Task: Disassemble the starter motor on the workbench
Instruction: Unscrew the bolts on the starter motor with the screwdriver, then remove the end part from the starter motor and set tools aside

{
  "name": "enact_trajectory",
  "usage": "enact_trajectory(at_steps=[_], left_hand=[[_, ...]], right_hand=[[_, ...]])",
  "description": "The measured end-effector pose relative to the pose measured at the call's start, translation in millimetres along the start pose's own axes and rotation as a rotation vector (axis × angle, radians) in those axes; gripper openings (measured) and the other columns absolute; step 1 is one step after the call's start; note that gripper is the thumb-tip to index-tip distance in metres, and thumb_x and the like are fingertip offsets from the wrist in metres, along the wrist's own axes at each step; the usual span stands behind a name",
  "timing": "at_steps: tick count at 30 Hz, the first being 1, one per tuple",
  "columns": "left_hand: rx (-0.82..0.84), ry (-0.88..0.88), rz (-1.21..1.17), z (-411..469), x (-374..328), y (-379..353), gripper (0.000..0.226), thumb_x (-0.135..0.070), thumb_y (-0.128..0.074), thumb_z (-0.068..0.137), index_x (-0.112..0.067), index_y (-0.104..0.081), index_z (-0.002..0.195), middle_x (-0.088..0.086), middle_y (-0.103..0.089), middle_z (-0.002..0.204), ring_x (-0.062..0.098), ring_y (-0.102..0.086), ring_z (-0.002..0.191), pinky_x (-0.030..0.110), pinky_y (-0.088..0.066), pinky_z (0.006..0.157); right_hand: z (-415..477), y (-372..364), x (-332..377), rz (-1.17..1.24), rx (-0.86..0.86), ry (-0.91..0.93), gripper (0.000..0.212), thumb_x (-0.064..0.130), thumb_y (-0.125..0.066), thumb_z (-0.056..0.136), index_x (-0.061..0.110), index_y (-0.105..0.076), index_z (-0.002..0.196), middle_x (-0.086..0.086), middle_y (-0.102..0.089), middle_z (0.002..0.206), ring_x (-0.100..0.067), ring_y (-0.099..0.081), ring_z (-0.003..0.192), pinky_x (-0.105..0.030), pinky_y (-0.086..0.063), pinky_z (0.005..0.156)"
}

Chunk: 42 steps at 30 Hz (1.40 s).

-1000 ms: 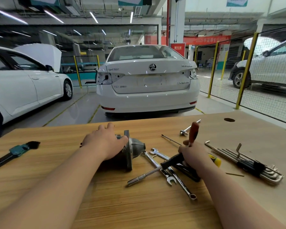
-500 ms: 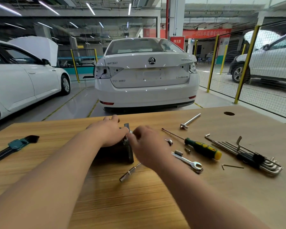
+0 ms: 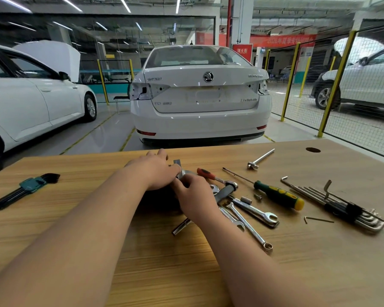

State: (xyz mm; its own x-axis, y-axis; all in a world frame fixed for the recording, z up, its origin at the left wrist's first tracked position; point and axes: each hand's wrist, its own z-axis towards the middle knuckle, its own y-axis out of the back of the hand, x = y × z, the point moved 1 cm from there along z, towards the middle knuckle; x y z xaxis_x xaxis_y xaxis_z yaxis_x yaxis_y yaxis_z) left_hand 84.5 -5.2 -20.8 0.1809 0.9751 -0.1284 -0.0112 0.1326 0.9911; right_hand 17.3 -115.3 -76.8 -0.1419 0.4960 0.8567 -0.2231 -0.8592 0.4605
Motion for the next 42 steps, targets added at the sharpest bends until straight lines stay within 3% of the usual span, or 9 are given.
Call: enact_trajectory(at_steps=[4, 8, 11, 15, 20, 28, 35, 39, 42], left_hand=[[0.001, -0.004, -0.001, -0.7, 0.3, 0.2, 0.066, -0.060, -0.035, 0.089, -0.025, -0.027, 0.144, 0.010, -0.034, 0.148, 0.030, -0.043, 0.125, 0.048, -0.041, 0.099], [-0.001, -0.011, -0.001, -2.9, -0.2, 0.2, 0.065, -0.062, -0.034, 0.090, -0.024, -0.027, 0.143, 0.008, -0.034, 0.147, 0.030, -0.045, 0.123, 0.048, -0.042, 0.098], [-0.009, -0.014, -0.004, -2.7, 1.3, -0.6, 0.067, -0.064, -0.034, 0.089, -0.024, -0.028, 0.142, 0.008, -0.034, 0.147, 0.029, -0.046, 0.123, 0.048, -0.043, 0.097], [-0.041, -0.020, 0.013, -4.6, 4.3, -3.2, 0.070, -0.070, -0.033, 0.086, -0.024, -0.032, 0.139, 0.008, -0.039, 0.143, 0.028, -0.047, 0.121, 0.047, -0.046, 0.093], [-0.134, -0.075, 0.033, -10.1, 9.9, -8.0, 0.086, -0.083, -0.024, 0.079, -0.022, -0.036, 0.139, 0.004, -0.043, 0.141, 0.025, -0.048, 0.120, 0.045, -0.049, 0.088], [-0.400, -0.041, 0.001, -23.5, 26.1, -4.6, 0.077, -0.085, -0.010, 0.074, -0.022, -0.053, 0.089, -0.005, -0.046, 0.092, 0.018, -0.051, 0.083, 0.033, -0.039, 0.062], [-0.572, -0.021, -0.579, -52.8, 11.2, -15.3, 0.057, -0.068, -0.025, 0.090, -0.020, -0.042, 0.063, -0.007, -0.046, 0.067, 0.009, -0.041, 0.062, 0.029, -0.024, 0.052], [-0.706, 0.113, -0.966, -60.9, 5.7, -11.0, 0.059, -0.066, -0.023, 0.094, -0.021, -0.034, 0.057, -0.007, -0.038, 0.047, 0.014, -0.040, 0.050, 0.030, -0.024, 0.049], [-0.700, 0.083, -0.800, -63.4, 4.8, -16.7, 0.060, -0.060, -0.022, 0.096, -0.016, -0.043, 0.061, 0.000, -0.048, 0.056, 0.013, -0.044, 0.053, 0.031, -0.027, 0.049]], right_hand=[[1.6, 7.6, -9.1, 0.014, -0.019, 0.047, 0.023, 0.035, -0.056, 0.098, 0.015, -0.066, 0.090, -0.001, -0.065, 0.078, -0.014, -0.061, 0.069, -0.029, -0.048, 0.056], [1.5, 49.0, -26.7, 0.296, -0.312, -0.138, 0.012, 0.024, -0.055, 0.098, 0.026, -0.062, 0.089, 0.003, -0.066, 0.082, -0.009, -0.061, 0.064, -0.016, -0.048, 0.047], [1.2, 90.9, -41.4, 0.080, -0.296, -0.093, 0.009, 0.016, -0.060, 0.093, 0.023, -0.064, 0.097, 0.008, -0.064, 0.085, -0.012, -0.064, 0.075, -0.023, -0.053, 0.059], [-5.5, 123.0, -65.9, -0.385, -0.231, -0.144, 0.009, 0.017, -0.061, 0.089, 0.022, -0.066, 0.096, 0.009, -0.062, 0.079, -0.008, -0.055, 0.070, -0.021, -0.039, 0.056], [-19.0, 127.3, -86.2, -0.524, -0.237, -0.296, 0.038, 0.012, -0.057, 0.089, 0.022, -0.060, 0.126, -0.005, -0.061, 0.126, -0.024, -0.058, 0.107, -0.026, -0.040, 0.077], [-28.3, 119.0, -78.0, -0.382, -0.346, -0.208, 0.041, 0.005, -0.054, 0.089, 0.020, -0.058, 0.126, -0.002, -0.061, 0.124, -0.016, -0.055, 0.099, -0.032, -0.048, 0.084], [-40.2, 79.6, -52.4, -0.123, -0.122, 0.088, 0.027, 0.014, -0.058, 0.093, 0.039, -0.058, 0.102, 0.008, -0.063, 0.096, -0.006, -0.056, 0.063, -0.018, -0.042, 0.051], [-50.8, 61.6, -37.6, 0.026, 0.043, 0.147, 0.017, 0.034, -0.057, 0.096, 0.046, -0.053, 0.107, 0.012, -0.063, 0.099, 0.000, -0.060, 0.077, -0.019, -0.048, 0.062], [-59.9, 37.4, -22.7, -0.155, 0.213, 0.174, 0.054, 0.053, -0.058, 0.090, 0.040, -0.037, 0.138, 0.014, -0.048, 0.134, -0.002, -0.055, 0.103, -0.020, -0.045, 0.075]])
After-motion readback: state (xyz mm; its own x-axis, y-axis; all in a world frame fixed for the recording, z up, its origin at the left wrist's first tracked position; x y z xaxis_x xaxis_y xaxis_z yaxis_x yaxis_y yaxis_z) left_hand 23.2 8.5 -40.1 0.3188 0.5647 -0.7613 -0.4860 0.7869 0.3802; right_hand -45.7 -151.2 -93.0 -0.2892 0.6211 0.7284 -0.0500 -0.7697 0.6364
